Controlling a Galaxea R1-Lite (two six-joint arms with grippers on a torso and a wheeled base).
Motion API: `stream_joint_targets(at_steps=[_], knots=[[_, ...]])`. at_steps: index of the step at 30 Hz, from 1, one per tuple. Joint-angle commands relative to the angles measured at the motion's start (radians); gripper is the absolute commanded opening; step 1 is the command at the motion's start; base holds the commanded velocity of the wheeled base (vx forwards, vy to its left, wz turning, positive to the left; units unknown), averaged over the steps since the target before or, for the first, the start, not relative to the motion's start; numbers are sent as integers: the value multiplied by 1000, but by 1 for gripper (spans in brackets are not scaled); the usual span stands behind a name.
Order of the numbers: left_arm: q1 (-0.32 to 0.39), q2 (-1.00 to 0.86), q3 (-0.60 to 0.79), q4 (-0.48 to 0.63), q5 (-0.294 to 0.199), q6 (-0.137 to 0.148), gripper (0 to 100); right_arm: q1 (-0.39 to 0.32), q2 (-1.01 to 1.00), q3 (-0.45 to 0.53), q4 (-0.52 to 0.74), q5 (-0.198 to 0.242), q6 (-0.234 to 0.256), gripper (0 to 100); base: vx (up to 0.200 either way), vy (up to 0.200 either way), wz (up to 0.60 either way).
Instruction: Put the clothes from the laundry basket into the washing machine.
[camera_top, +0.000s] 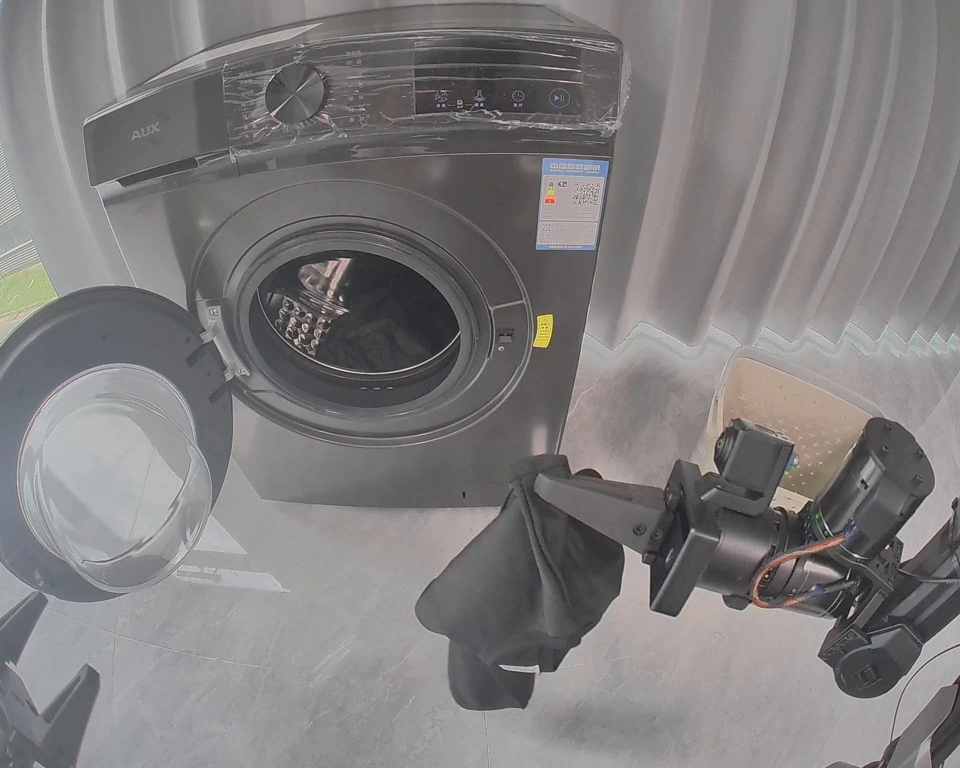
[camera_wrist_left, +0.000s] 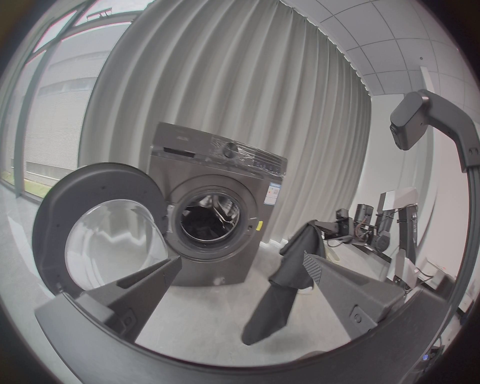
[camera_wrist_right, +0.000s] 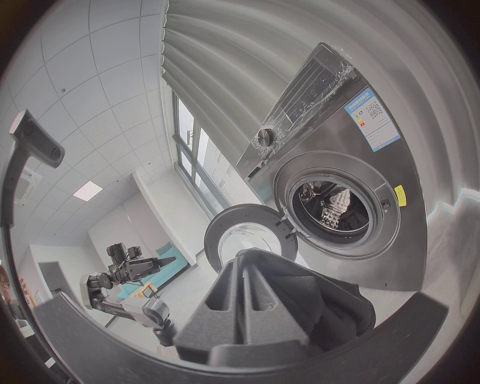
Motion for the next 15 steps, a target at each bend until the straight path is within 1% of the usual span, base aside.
stream_joint_targets(at_steps=[1,3,4,6,8,9,11,13,14,15], knots=[[-13,357,-76,-94,-162,19,100,36,55,-126,5,-96,59,0,0,0,0],[-29,432,-73,-138,-195,19,100,35,77,-151,4,-113,67,0,0,0,0],[-36,457,-73,-147,-201,19,100,35,84,-158,4,-116,67,0,0,0,0],[-72,520,-70,-160,-202,23,100,35,109,-178,-4,-124,67,0,0,0,0],[-151,590,-50,-164,-199,42,100,39,135,-200,-7,-124,67,0,0,0,0],[-182,615,-44,-169,-195,46,100,39,144,-209,-9,-124,67,0,0,0,0],[-224,668,-42,-190,-193,43,100,38,158,-224,-10,-124,67,0,0,0,0],[-247,731,-44,-215,-193,42,100,33,163,-232,-12,-124,67,0,0,0,0],[-247,731,-44,-215,-193,42,100,33,163,-232,-12,-124,67,0,0,0,0],[-262,776,-50,-232,-193,37,100,32,166,-233,-12,-124,67,0,0,0,0]])
